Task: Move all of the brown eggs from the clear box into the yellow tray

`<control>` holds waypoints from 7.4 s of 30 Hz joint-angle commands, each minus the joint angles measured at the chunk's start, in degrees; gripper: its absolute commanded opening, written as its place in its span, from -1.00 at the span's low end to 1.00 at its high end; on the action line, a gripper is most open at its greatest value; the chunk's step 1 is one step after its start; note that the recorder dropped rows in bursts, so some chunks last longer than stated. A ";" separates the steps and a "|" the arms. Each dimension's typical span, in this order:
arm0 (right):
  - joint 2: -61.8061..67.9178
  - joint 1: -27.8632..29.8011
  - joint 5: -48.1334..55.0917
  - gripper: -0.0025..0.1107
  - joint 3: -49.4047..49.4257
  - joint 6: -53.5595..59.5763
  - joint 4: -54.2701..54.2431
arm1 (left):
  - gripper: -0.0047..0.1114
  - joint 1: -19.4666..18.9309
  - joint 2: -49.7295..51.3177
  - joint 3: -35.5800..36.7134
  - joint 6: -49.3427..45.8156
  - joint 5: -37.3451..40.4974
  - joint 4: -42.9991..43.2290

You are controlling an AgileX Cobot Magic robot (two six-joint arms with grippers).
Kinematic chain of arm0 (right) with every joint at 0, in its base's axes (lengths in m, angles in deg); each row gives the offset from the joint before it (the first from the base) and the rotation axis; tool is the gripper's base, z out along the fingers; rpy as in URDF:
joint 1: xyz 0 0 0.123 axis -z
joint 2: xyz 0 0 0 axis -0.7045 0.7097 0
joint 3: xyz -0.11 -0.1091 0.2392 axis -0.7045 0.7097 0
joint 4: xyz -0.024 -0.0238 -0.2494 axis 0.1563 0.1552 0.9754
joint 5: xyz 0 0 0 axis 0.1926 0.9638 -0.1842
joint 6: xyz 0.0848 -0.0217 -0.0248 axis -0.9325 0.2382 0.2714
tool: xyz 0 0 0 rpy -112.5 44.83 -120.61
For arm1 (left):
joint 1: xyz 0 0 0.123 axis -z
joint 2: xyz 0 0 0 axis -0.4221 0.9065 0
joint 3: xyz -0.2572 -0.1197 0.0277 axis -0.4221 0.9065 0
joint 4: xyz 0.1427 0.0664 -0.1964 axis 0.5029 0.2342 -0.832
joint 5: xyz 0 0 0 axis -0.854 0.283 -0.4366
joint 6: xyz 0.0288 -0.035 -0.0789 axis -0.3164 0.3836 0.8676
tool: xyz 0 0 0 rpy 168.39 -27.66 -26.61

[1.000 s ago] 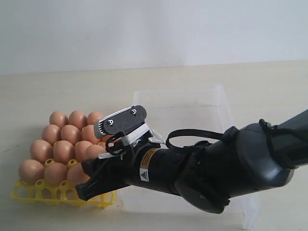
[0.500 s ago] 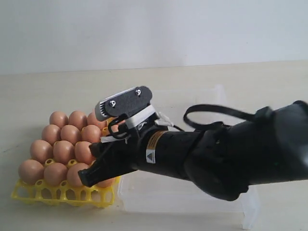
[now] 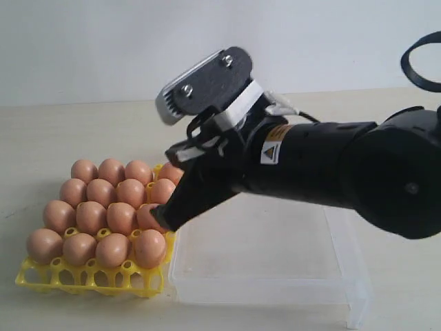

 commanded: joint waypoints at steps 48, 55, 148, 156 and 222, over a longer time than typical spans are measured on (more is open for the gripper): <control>-71.95 43.58 -0.31 -0.96 45.85 0.73 2.25 | -0.92 0.33 -0.32 -0.23 0.27 -0.52 -0.14; -79.43 44.18 2.83 -0.96 46.28 0.73 2.21 | -0.92 0.33 -0.32 -0.23 0.27 -0.52 -0.14; -84.48 47.17 14.34 -0.96 46.28 -18.15 8.36 | -0.92 0.33 -0.32 -0.23 0.27 -0.52 -0.14; -84.48 47.17 14.34 -0.96 46.28 -18.15 8.36 | -0.92 0.33 -0.32 -0.23 0.27 -0.52 -0.14; -84.48 47.17 14.34 -0.96 46.28 -18.15 8.36 | -0.92 0.33 -0.32 -0.23 0.27 -0.52 -0.14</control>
